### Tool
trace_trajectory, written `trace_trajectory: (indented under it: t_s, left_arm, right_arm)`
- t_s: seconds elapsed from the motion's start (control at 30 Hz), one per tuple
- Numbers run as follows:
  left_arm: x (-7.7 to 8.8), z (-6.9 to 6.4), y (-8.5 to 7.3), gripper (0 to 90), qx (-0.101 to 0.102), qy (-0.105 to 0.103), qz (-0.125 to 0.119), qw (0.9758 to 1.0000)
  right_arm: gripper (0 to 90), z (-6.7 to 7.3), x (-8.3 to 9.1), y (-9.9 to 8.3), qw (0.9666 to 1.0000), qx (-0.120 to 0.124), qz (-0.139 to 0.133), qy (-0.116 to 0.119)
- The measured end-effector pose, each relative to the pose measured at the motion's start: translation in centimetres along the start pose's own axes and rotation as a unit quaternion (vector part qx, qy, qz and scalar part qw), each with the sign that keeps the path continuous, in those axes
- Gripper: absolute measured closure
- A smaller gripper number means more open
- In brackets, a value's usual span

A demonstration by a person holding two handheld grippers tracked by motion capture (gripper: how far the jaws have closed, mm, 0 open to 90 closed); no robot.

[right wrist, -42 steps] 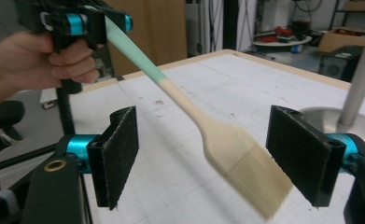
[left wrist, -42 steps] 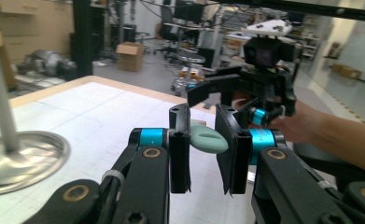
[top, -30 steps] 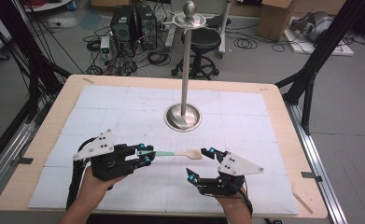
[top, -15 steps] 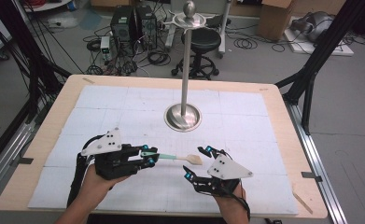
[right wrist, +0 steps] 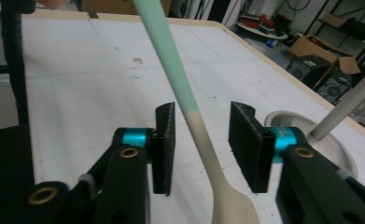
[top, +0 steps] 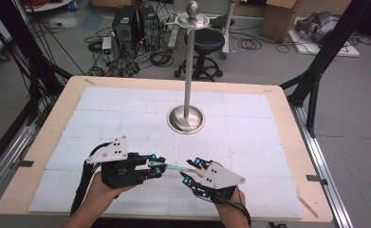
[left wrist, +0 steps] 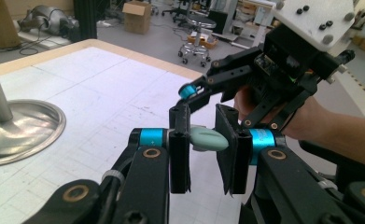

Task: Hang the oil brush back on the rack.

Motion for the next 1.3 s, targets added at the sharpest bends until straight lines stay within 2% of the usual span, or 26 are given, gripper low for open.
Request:
trace_trajectory:
  t_s: [0.2,0.33,0.4,0.53,0.57,0.6,0.63,0.67,0.7,0.77,0.8,0.83,0.87,0.9,0.93,1.03,1.07,1.13,1.17,1.2,1.27,1.3]
  left_arm:
    - [-0.2,-0.2,-0.3,75.6,0.005,-0.011,0.002,0.9999]
    - [-0.2,-0.2,-0.2,75.5,0.013,-0.015,-0.003,0.9998]
    - [-0.2,-0.2,-0.2,75.3,0.014,-0.02,-0.007,0.9997]
    - [-0.1,-0.1,0.0,73.8,0.008,-0.021,-0.017,0.9996]
    - [-0.1,0.0,0.1,70.3,0.005,-0.021,-0.022,0.9995]
    - [0.1,0.2,0.3,58.4,0.005,-0.021,-0.034,0.9992]
    - [0.1,0.2,0.3,55.4,0.005,-0.021,-0.034,0.9992]
    - [0.4,0.6,0.6,50.6,0.003,-0.017,-0.047,0.9987]
    - [0.4,0.6,0.6,47.3,0.003,-0.017,-0.047,0.9987]
    - [1.0,0.9,0.9,43.8,0.004,-0.016,-0.063,0.9979]
    - [1.5,1.0,1.2,41.3,0.002,-0.023,-0.081,0.9965]
    - [1.5,1.0,1.2,40.3,0.002,-0.023,-0.081,0.9965]
    - [1.7,1.0,1.2,40.3,0.0,-0.025,-0.083,0.9963]
    - [1.9,0.8,1.3,39.1,-0.009,-0.03,-0.087,0.9957]
    - [2.0,0.7,1.4,38.9,-0.008,-0.037,-0.09,0.9952]
    - [2.0,0.5,1.5,38.3,-0.014,-0.042,-0.094,0.9946]
    - [1.9,0.3,1.4,38.2,-0.021,-0.052,-0.096,0.9939]
    - [1.8,0.2,1.4,39.4,-0.025,-0.056,-0.098,0.9933]
    - [1.5,-0.2,1.4,40.4,-0.029,-0.071,-0.098,0.9923]
    - [1.5,-0.2,1.4,41.5,-0.029,-0.071,-0.098,0.9923]
    - [1.1,-0.7,1.7,43.2,-0.038,-0.087,-0.099,0.9905]
    - [1.1,-0.7,1.7,43.3,-0.038,-0.087,-0.099,0.9905]
  right_arm:
    - [74.9,0.5,-0.1,-0.3,0.9997,0.014,0.009,0.017]
    - [77.6,0.8,-0.2,-0.4,0.9993,0.025,0.013,0.024]
    - [80.1,1.2,-0.3,-0.5,0.9987,0.032,0.016,0.036]
    - [83.1,1.7,-0.4,-0.4,0.9977,0.042,0.016,0.05]
    - [83.8,1.9,-0.4,-0.4,0.9975,0.042,0.014,0.055]
    - [84.0,2.0,-0.3,-0.4,0.997,0.043,0.017,0.061]
    - [84.0,2.0,-0.3,-0.4,0.997,0.043,0.017,0.061]
    - [84.1,2.0,-0.1,-0.3,0.9973,0.031,0.01,0.065]
    - [84.1,1.9,0.0,-0.3,0.9974,0.023,0.005,0.069]
    - [84.0,1.7,0.1,-0.2,0.9973,0.014,-0.002,0.072]
    - [84.0,1.5,0.5,0.0,0.9968,-0.01,-0.016,0.078]
    - [84.1,1.4,0.7,0.0,0.9961,-0.024,-0.022,0.082]
    - [84.1,1.4,0.7,0.0,0.9961,-0.024,-0.022,0.082]
    - [84.0,1.1,0.9,0.2,0.9941,-0.044,-0.038,0.092]
    - [84.1,1.1,1.0,0.2,0.993,-0.053,-0.043,0.097]
    - [84.0,1.1,1.1,0.3,0.991,-0.064,-0.05,0.106]
    - [84.0,1.2,1.1,0.4,0.9897,-0.067,-0.053,0.114]
    - [84.0,1.4,1.1,0.4,0.988,-0.072,-0.057,0.125]
    - [84.0,1.6,1.1,0.5,0.9865,-0.077,-0.06,0.131]
    - [84.0,1.6,1.1,0.5,0.9865,-0.077,-0.06,0.131]
    - [84.0,1.9,1.1,0.6,0.9823,-0.087,-0.069,0.151]
    - [84.0,1.9,1.1,0.6,0.9823,-0.087,-0.069,0.151]
Point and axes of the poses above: each handheld gripper's, and its own axes: x roughly backward along the jaws, y roughly out of its top, z roughly to its left, the point moved 10 cm from there along -x, roughly forward along the jaws, and after that the axes turned 2 degrees about -z, right-handed, at the moved point
